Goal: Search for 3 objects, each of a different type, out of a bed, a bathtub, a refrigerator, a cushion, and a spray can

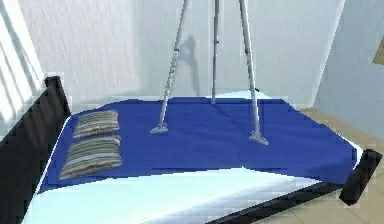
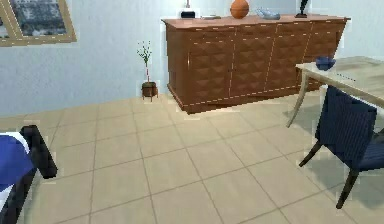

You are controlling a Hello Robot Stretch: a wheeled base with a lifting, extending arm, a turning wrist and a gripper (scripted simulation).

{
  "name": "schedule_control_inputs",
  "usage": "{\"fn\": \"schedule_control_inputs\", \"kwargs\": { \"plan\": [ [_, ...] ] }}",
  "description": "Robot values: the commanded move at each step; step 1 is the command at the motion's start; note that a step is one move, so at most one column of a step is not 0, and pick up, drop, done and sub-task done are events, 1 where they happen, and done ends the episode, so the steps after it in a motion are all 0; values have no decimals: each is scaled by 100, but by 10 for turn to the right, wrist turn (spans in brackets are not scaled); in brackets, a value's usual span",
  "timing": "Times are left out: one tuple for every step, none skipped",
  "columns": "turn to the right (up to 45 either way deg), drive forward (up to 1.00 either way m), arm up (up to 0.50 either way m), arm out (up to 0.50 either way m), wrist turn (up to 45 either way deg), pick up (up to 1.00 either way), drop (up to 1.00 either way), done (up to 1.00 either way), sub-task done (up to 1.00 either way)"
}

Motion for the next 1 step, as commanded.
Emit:
{"fn": "schedule_control_inputs", "kwargs": {
  "plan": [
    [0, 0, 0, 0, 0, 0, 0, 0, 100]
  ]
}}
